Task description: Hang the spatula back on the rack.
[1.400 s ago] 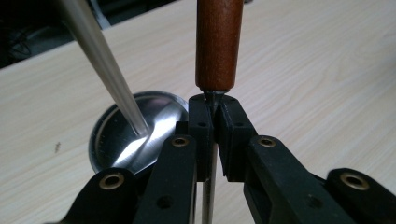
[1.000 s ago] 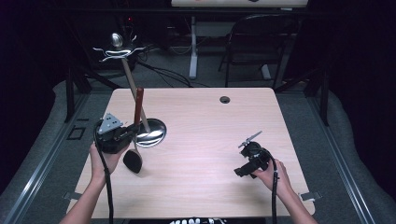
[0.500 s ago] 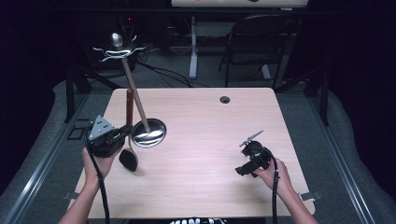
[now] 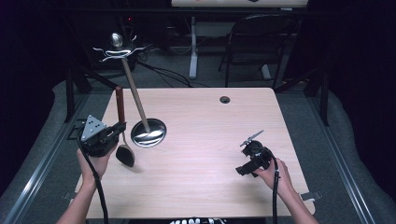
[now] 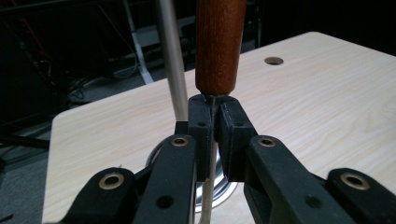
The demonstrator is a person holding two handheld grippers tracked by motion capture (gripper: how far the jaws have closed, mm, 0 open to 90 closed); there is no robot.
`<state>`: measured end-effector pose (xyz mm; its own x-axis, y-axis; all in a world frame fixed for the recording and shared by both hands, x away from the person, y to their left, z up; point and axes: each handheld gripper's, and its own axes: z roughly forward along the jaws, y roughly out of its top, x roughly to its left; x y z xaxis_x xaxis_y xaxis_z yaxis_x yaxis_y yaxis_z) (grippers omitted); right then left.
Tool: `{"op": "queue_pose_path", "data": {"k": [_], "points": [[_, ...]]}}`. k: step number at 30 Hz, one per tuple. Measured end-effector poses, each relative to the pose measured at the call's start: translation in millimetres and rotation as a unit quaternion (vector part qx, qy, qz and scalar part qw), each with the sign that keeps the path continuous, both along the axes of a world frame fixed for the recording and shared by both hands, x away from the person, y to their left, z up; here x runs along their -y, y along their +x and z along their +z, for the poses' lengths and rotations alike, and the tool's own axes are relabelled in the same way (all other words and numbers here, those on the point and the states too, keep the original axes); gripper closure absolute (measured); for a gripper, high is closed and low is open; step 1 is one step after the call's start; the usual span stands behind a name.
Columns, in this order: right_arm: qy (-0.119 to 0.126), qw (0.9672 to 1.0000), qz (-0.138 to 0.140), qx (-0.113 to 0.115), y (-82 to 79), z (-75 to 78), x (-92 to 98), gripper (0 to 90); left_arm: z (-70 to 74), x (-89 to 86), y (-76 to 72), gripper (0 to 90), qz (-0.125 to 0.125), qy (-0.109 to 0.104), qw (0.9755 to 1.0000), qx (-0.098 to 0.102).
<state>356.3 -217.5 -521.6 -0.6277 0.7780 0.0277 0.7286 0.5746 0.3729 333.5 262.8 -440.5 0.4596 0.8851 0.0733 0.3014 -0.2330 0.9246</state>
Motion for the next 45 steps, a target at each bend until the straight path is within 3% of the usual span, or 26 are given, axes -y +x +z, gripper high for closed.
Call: {"op": "queue_pose_path", "data": {"k": [11,19,22,24,27,28,35,37,38,39,42,44,45], "points": [[-0.001,1.0000,0.003,0.000,1.3,-0.2,-1.3,14.4,1.5,-13.4,4.2,84.5,0.025,-0.016,0.9995,0.011],[-0.003,1.0000,0.002,-0.002,1.5,-0.8,-2.0,14.4,9.4,-24.2,11.0,84.5,0.038,-0.042,0.9981,0.022],[0.005,1.0000,-0.003,-0.001,0.8,-1.9,-2.4,14.4,13.0,-24.3,12.3,84.5,0.037,-0.048,0.9979,0.022],[-0.003,1.0000,0.001,-0.003,1.1,-0.8,-2.0,14.4,15.0,-23.8,14.3,84.4,0.036,-0.049,0.9978,0.025],[0.005,0.9999,-0.010,0.003,-0.5,-2.3,-2.2,14.4,17.7,-24.0,17.2,84.4,0.039,-0.053,0.9975,0.024],[-0.004,1.0000,-0.002,-0.002,0.2,-0.4,-1.4,14.4,18.8,-24.7,17.6,84.5,0.038,-0.052,0.9977,0.021],[-0.001,1.0000,-0.007,-0.001,-1.2,0.4,1.1,14.4,25.8,-26.5,18.6,84.5,0.030,-0.068,0.9968,0.030],[0.005,0.9999,-0.012,0.000,-2.1,-0.5,2.5,14.4,29.5,-27.1,20.0,84.5,0.030,-0.067,0.9968,0.032],[-0.004,0.9999,-0.010,-0.001,-1.7,0.8,3.5,14.4,31.6,-27.4,20.9,84.5,0.030,-0.065,0.9969,0.032],[0.005,0.9999,-0.012,-0.001,-1.7,0.9,3.7,14.4,33.5,-27.9,21.9,84.4,0.031,-0.065,0.9969,0.033],[-0.007,0.9999,-0.011,0.002,-1.2,1.7,4.4,14.4,39.4,-29.1,23.1,84.5,0.030,-0.067,0.9965,0.040],[0.008,0.9998,-0.019,0.004,-2.9,-0.2,2.8,14.4,43.4,-29.6,23.7,84.5,0.029,-0.064,0.9967,0.040],[0.003,0.9999,-0.016,0.003,-2.7,0.2,3.9,14.4,45.3,-29.4,24.5,84.5,0.027,-0.063,0.9968,0.041]]}}
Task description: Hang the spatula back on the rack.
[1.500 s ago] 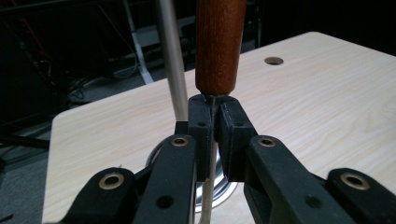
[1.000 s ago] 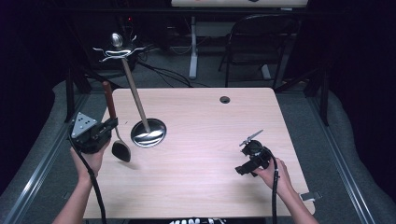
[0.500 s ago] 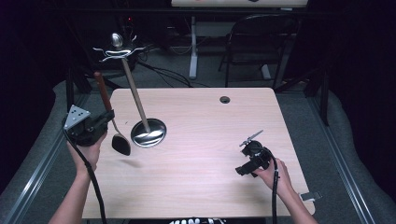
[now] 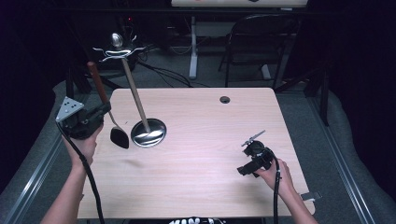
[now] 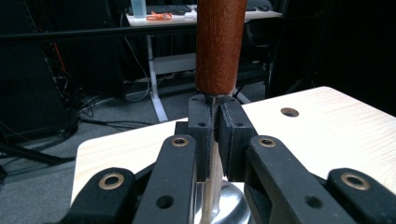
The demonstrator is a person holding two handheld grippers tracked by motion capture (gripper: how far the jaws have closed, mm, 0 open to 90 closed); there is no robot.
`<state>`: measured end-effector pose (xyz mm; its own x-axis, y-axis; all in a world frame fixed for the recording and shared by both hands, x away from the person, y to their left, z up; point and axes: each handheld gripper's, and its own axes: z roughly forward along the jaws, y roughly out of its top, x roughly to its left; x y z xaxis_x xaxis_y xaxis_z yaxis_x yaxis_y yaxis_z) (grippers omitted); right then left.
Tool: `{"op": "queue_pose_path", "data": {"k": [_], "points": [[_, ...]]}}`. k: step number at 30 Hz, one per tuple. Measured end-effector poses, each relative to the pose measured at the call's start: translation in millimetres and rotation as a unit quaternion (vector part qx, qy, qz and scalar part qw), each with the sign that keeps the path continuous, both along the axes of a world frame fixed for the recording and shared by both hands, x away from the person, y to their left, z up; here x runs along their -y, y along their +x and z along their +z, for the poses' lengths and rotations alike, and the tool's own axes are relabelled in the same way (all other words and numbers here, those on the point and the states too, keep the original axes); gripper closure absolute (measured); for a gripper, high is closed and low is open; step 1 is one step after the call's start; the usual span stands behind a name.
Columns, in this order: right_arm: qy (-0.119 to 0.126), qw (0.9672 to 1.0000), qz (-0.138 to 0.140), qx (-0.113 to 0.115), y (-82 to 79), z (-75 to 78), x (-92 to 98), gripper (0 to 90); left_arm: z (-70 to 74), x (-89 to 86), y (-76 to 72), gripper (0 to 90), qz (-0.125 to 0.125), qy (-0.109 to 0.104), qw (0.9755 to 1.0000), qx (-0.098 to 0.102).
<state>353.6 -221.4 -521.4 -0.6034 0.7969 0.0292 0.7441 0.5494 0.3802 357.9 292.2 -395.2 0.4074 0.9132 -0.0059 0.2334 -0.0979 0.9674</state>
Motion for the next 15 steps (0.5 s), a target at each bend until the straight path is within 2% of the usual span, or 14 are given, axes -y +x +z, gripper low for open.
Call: {"op": "queue_pose_path", "data": {"k": [1,3,4,6,7,10,15], "points": [[-0.007,0.9999,0.004,-0.007,0.1,1.6,1.2,14.5,2.0,0.2,0.7,84.5,-0.002,0.002,1.0000,0.000],[-0.010,0.9999,0.002,-0.003,-0.4,1.8,3.0,14.4,6.0,1.3,1.5,84.5,-0.004,0.001,1.0000,0.006],[-0.010,0.9999,-0.002,-0.001,-1.2,2.1,3.2,14.5,8.1,1.4,1.5,84.5,-0.005,0.002,1.0000,0.006],[0.004,1.0000,-0.007,0.003,-2.4,1.3,3.0,14.5,10.8,1.6,2.4,84.4,-0.006,0.000,0.9999,0.010],[-0.004,1.0000,-0.001,-0.001,-2.2,2.8,3.3,14.5,11.8,1.5,3.1,84.5,-0.007,0.002,0.9999,0.007],[-0.004,1.0000,-0.007,0.004,-2.6,1.2,3.1,14.5,11.7,2.4,6.0,84.5,-0.008,0.002,0.9999,0.006],[-0.005,1.0000,-0.002,-0.005,-0.9,1.3,3.9,14.5,11.1,2.8,8.5,84.5,-0.011,-0.001,0.9999,0.004]]}}
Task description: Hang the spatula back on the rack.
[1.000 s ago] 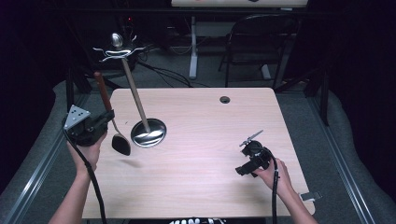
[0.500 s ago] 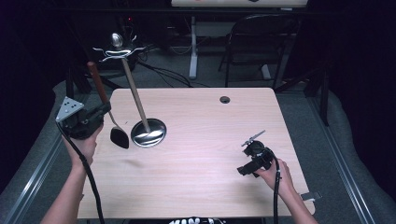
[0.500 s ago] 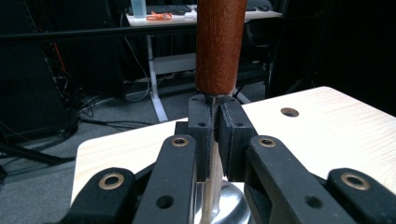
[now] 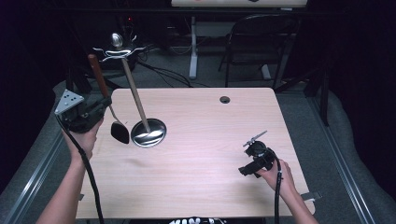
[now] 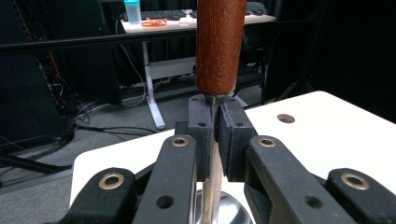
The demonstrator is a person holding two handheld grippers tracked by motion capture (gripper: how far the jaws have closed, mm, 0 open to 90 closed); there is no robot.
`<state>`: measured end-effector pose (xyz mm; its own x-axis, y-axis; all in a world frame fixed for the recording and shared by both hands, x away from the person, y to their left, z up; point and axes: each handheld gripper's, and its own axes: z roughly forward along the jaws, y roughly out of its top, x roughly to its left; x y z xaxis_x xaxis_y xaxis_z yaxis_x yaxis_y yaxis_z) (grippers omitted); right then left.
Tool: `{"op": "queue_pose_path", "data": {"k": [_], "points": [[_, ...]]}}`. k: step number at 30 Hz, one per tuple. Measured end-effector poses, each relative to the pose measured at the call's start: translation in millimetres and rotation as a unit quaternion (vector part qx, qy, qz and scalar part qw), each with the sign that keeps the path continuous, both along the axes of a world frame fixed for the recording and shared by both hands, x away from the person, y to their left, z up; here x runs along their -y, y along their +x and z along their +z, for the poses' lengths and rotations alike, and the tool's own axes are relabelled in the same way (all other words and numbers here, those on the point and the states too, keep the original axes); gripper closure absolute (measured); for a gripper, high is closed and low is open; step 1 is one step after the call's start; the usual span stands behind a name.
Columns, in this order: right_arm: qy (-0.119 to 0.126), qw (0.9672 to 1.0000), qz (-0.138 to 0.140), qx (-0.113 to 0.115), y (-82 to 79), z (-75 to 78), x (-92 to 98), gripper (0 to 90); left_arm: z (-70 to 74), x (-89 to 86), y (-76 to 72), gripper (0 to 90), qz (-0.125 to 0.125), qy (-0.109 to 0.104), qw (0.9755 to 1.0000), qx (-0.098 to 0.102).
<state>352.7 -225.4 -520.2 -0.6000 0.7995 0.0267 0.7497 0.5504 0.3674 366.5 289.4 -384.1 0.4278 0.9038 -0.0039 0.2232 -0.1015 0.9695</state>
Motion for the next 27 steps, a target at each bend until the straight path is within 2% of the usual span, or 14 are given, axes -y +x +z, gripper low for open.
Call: {"op": "queue_pose_path", "data": {"k": [2,4,6,8,11,14,15,17,18,19,20,22,27], "points": [[0.001,1.0000,-0.002,0.001,-0.1,-0.4,-0.5,14.5,-0.1,0.9,0.3,84.5,-0.001,0.000,1.0000,0.001],[-0.008,1.0000,0.002,0.000,0.3,0.3,-0.5,14.5,0.5,2.1,0.3,84.4,-0.003,0.004,1.0000,0.000],[0.003,1.0000,-0.004,0.006,-0.7,-1.3,-1.3,14.5,1.4,3.1,1.0,84.5,-0.005,0.008,1.0000,0.001],[-0.004,1.0000,-0.002,0.004,-0.8,-1.0,-0.5,14.5,2.7,3.8,1.9,84.5,-0.007,0.009,0.9999,-0.003],[-0.004,1.0000,-0.001,0.002,-1.1,-0.5,1.2,14.5,3.2,5.0,4.5,84.5,-0.009,0.005,0.9999,-0.008],[-0.001,1.0000,-0.003,0.001,-2.0,-0.9,2.0,14.5,3.9,6.2,6.9,84.5,-0.014,0.010,0.9998,-0.013],[-0.012,0.9999,0.001,-0.002,-1.7,-0.2,3.2,14.5,3.9,6.9,7.7,84.5,-0.014,0.009,0.9998,-0.014],[-0.002,1.0000,-0.008,0.003,-3.3,-2.3,3.2,14.5,4.0,7.6,9.3,84.5,-0.015,0.011,0.9997,-0.017],[-0.012,0.9999,-0.002,-0.001,-3.1,-1.1,4.2,14.5,3.6,8.1,10.3,84.5,-0.015,0.010,0.9997,-0.016],[-0.007,1.0000,-0.005,-0.001,-3.7,-1.2,4.2,14.5,3.8,8.2,10.9,84.5,-0.014,0.013,0.9996,-0.019],[0.003,0.9999,-0.011,0.001,-4.8,-2.3,3.8,14.5,3.1,8.8,12.1,84.5,-0.013,0.012,0.9997,-0.018],[-0.007,1.0000,-0.005,-0.002,-4.9,-0.9,5.2,14.5,1.6,9.9,14.1,84.5,-0.014,0.012,0.9996,-0.021],[-0.007,0.9999,-0.008,-0.003,-5.7,-0.7,5.0,14.5,-3.8,12.3,19.7,84.4,-0.013,0.010,0.9996,-0.025]]}}
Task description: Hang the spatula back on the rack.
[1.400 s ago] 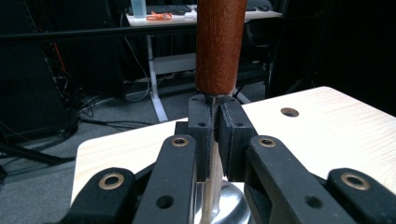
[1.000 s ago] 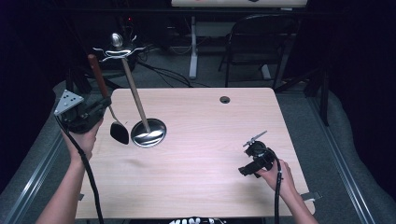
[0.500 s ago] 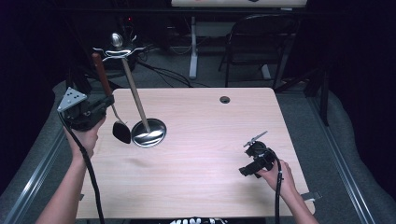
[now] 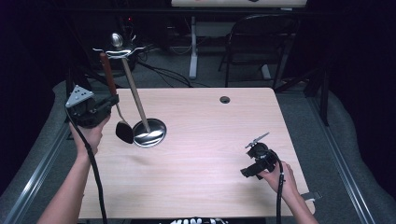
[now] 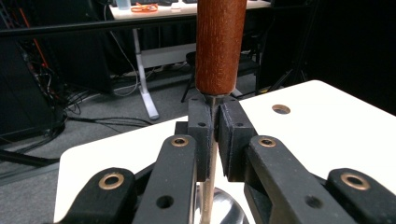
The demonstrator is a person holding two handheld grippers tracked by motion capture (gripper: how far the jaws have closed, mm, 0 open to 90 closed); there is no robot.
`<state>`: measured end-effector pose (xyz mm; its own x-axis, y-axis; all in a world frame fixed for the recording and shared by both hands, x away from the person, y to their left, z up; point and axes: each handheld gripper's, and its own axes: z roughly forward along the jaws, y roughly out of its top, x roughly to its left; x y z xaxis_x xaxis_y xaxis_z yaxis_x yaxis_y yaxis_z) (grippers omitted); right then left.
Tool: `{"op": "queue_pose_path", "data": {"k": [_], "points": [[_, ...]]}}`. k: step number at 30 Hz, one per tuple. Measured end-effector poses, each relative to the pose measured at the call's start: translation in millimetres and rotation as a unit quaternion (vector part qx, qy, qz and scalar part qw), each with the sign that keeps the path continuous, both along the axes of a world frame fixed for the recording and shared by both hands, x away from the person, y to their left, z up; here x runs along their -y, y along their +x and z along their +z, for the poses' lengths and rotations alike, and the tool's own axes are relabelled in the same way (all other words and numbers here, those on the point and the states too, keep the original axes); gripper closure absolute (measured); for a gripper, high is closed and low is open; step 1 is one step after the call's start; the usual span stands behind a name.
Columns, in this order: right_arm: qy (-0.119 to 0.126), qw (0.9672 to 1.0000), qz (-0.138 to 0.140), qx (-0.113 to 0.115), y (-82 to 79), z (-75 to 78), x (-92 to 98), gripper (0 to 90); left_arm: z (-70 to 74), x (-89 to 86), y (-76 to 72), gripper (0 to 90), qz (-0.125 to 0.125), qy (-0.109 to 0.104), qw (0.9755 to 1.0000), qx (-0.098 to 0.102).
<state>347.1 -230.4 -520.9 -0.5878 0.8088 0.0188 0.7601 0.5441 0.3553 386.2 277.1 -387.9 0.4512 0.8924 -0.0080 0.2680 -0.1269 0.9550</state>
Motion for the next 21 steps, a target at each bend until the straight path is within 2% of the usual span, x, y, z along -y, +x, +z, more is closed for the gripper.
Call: {"op": "queue_pose_path", "data": {"k": [5,12,13,14,19,21], "points": [[0.005,1.0000,-0.001,0.001,0.0,-0.9,-0.8,14.5,-2.1,1.4,2.4,84.4,0.000,0.002,1.0000,0.005],[-0.003,1.0000,0.002,0.001,0.1,-0.3,0.1,14.5,-5.0,1.3,1.1,83.9,0.001,0.001,0.9998,0.017],[0.005,1.0000,-0.002,0.003,-0.6,-0.9,-0.7,14.5,-5.0,1.2,0.7,83.6,0.001,0.003,0.9998,0.018],[-0.002,1.0000,0.003,0.001,-0.4,0.5,-0.5,14.5,-5.4,1.3,0.6,83.6,0.003,0.001,0.9998,0.020],[0.000,1.0000,0.002,0.004,-0.3,0.3,-0.1,14.5,-5.3,-1.5,-1.0,83.0,0.007,-0.001,0.9998,0.020],[-0.002,1.0000,0.001,0.006,-0.4,0.2,0.4,14.4,-3.8,-3.6,-2.7,80.1,0.006,-0.001,0.9998,0.019]]}}
